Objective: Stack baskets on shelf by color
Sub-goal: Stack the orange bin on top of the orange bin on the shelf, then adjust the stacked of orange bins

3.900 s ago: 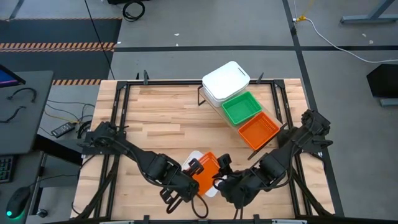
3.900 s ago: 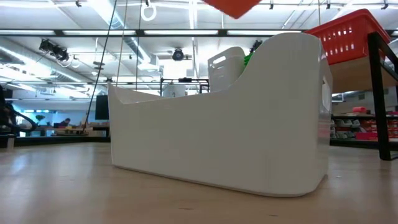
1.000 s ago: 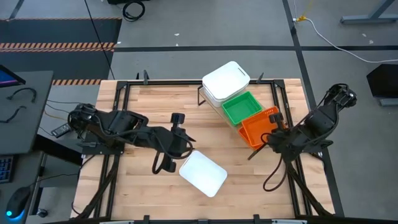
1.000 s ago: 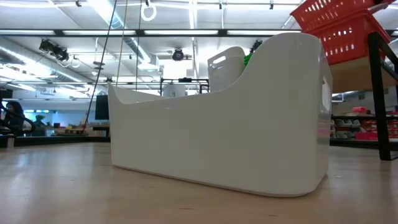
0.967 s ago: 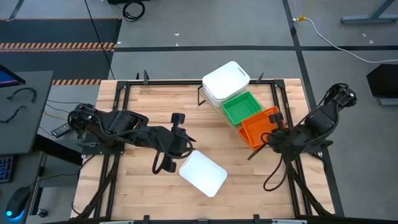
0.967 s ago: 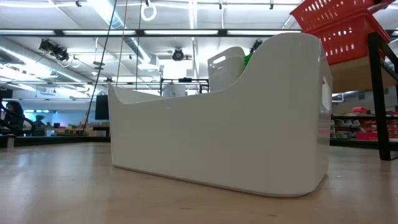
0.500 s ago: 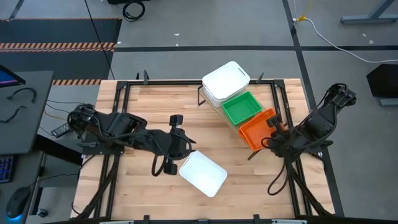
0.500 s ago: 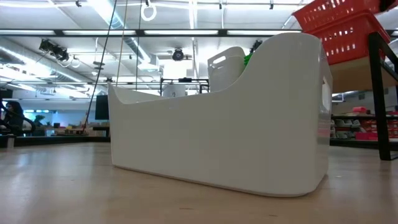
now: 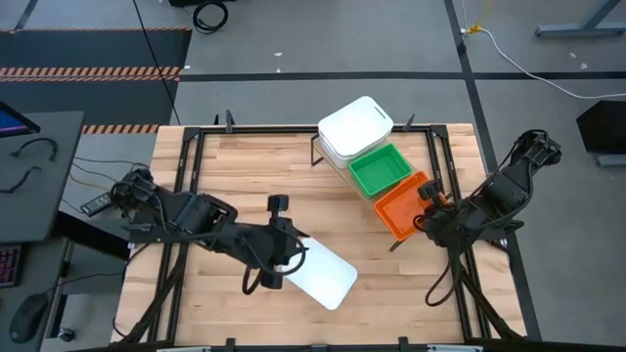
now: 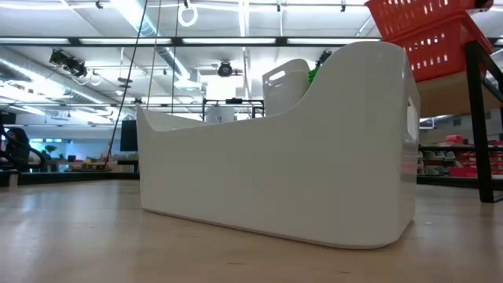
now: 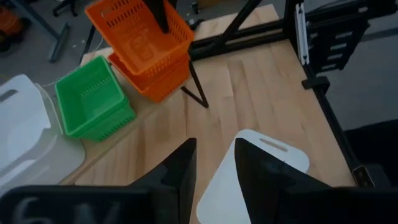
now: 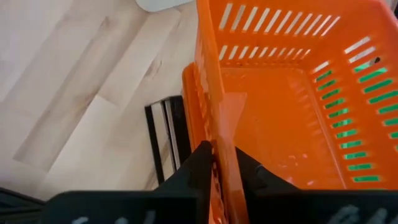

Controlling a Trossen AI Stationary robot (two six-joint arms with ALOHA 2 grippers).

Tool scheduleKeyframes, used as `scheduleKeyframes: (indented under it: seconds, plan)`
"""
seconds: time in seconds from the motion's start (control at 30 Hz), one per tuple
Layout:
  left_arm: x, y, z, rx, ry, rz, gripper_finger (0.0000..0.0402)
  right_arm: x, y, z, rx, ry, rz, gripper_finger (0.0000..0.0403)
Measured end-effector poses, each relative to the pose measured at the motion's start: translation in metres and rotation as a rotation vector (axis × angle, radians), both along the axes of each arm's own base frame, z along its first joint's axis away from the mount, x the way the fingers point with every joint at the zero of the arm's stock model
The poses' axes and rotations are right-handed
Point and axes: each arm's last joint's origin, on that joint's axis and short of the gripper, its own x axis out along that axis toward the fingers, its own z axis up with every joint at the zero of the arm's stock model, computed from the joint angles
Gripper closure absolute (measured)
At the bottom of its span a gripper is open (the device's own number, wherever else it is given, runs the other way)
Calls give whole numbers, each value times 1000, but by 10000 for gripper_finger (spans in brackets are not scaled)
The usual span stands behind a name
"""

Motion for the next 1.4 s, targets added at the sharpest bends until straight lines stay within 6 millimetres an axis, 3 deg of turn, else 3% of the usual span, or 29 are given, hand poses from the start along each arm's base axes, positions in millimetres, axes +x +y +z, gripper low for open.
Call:
scheduleKeyframes:
  seconds: [0.3, 0.63, 0.93, 1.4]
  plan:
    - [-4, -13, -3, -3, -3, 4, 285, 1, 0, -1, -2, -26, -37, 342]
    - [-14, -30, -2, 12, -32, 16, 285, 3, 2, -28, -41, 27, -64, 312]
    - [-17, -33, -2, 17, -43, 41, 285, 5, 2, -25, -32, -25, -73, 283]
    - [-18, -33, -2, 4, -45, 49, 285, 2, -1, -26, -13, -23, -179, 280]
